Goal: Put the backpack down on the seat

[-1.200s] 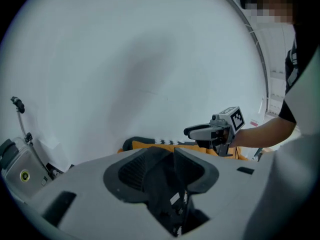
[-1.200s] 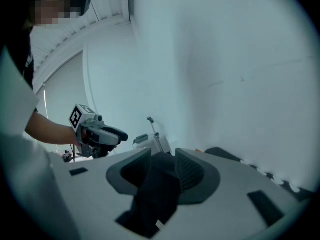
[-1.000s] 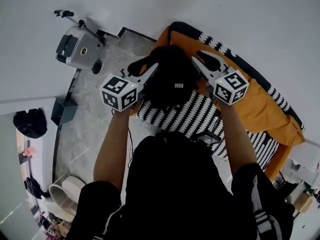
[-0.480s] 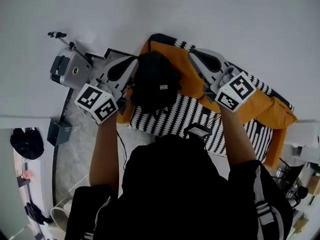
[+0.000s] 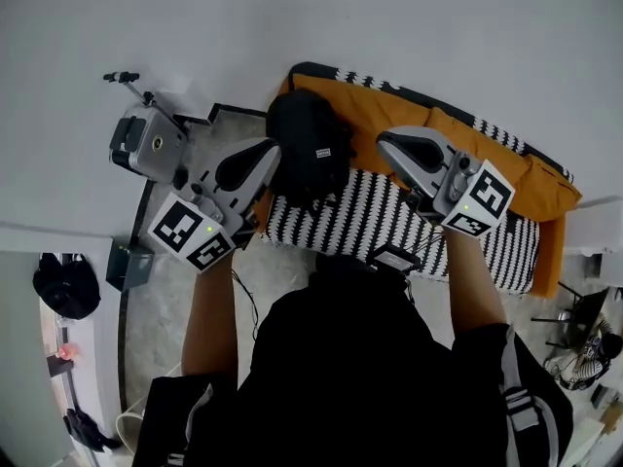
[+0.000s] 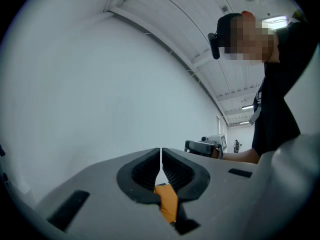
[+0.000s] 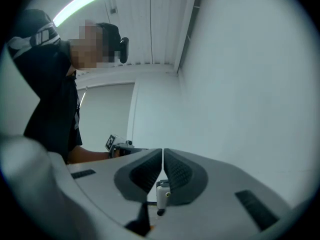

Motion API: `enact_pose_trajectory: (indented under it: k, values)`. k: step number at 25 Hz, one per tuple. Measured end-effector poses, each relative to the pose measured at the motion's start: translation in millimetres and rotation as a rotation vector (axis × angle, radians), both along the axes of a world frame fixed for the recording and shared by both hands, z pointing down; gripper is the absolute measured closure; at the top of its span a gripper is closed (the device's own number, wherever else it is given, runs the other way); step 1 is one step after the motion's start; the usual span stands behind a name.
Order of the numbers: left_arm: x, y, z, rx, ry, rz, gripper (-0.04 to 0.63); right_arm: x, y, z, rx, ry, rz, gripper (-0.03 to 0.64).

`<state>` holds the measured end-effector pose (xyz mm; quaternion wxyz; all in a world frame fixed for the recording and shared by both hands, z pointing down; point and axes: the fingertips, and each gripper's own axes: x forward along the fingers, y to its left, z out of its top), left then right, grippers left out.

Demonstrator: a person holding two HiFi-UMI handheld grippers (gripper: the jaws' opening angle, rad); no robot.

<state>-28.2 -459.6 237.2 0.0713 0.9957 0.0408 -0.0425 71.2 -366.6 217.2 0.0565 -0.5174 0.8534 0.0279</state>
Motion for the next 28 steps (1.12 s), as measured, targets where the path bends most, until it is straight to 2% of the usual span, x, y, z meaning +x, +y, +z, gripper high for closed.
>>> enact_pose_trajectory:
  k: [8,12,16,22,28]
  values:
    - [-48.7,53.6,3.8,-0.010,0.019,0.050,0.563,-53.1,66.7,5.8,-0.027,-0.010,0.025,0.584]
    - [-56.7,82.5,10.3,-0.021,0.009,0.093,0.563,-73.9,87.7,12.7,-0.054,-0.008,0.023,0.584]
    - [-64.2,104.8,5.7,0.000,0.005,0.128,0.563,-87.1,103.8,14.6,-0.060,-0.011,0.016,0.584]
    - [-66.5,139.0,8.4,0.018,-0.016,0.153,0.565,-94.4,135.0,21.7,-0.061,-0.040,0.019,0.584]
    - [-66.5,198.6,16.1,0.022,-0.043,0.168,0.565,-102.7,184.8,33.2,-0.077,-0.074,-0.005,0.586]
